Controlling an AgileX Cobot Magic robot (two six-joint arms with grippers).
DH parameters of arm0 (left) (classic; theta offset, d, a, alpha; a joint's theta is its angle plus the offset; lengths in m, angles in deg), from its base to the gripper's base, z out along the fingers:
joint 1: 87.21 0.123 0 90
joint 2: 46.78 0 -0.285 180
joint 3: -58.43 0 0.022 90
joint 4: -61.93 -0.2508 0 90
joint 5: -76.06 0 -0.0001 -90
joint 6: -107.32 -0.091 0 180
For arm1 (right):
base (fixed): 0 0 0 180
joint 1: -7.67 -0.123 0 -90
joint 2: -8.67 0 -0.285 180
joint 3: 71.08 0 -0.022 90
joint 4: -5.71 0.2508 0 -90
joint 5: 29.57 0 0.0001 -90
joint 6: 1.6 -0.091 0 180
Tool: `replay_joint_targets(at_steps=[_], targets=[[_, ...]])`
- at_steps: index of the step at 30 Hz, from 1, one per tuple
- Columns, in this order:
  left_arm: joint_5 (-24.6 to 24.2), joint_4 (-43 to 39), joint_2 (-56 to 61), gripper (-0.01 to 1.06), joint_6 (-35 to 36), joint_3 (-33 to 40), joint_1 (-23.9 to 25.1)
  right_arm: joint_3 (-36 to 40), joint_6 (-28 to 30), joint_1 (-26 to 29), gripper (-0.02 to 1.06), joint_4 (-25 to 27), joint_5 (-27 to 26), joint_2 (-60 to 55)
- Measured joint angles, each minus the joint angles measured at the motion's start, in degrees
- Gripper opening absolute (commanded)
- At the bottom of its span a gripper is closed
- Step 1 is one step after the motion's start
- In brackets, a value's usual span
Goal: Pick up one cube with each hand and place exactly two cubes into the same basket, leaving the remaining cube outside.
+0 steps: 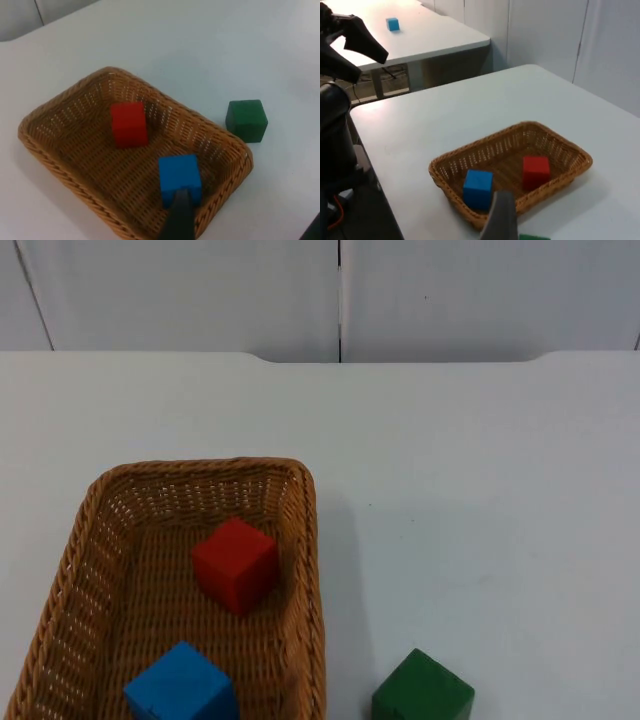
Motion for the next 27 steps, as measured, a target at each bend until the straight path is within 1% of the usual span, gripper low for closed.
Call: replay_joint_targets(at_steps=[3,4,5,8,9,15,18,24,27], targets=[[0.4,0.0,0.0,0.73,-0.1,0.4,0.0,0.0,-4.9,0.0,0.66,-4.3,3.8,2.5],[0.4,0.0,0.0,0.73,-0.1,0.4,0.0,0.0,-4.9,0.0,0.66,-4.3,3.8,2.5],[0.5,0.0,0.0,0.73,-0.1,0.4,0.0,0.0,-6.4,0.0,0.66,-6.0,5.4,3.8],[0.6,0.0,0.0,0.73,-0.1,0.4,0.0,0.0,-9.1,0.0,0.66,-9.1,8.5,6.1],[0.6,0.0,0.0,0.73,-0.1,0.4,0.0,0.0,-9.1,0.0,0.66,-9.1,8.5,6.1],[0.6,0.0,0.0,0.73,-0.1,0.4,0.0,0.0,-10.4,0.0,0.66,-10.4,12.4,7.9],[0.6,0.0,0.0,0.73,-0.1,0.4,0.0,1.5,-10.9,0.0,0.66,-10.4,13.8,7.9],[0.6,0.0,0.0,0.73,-0.1,0.4,0.0,4.5,-11.7,0.0,0.66,-10.6,14.6,7.9],[0.6,0.0,0.0,0.73,-0.2,0.4,0.0,4.5,-12.1,0.0,0.66,-10.8,14.6,7.9]])
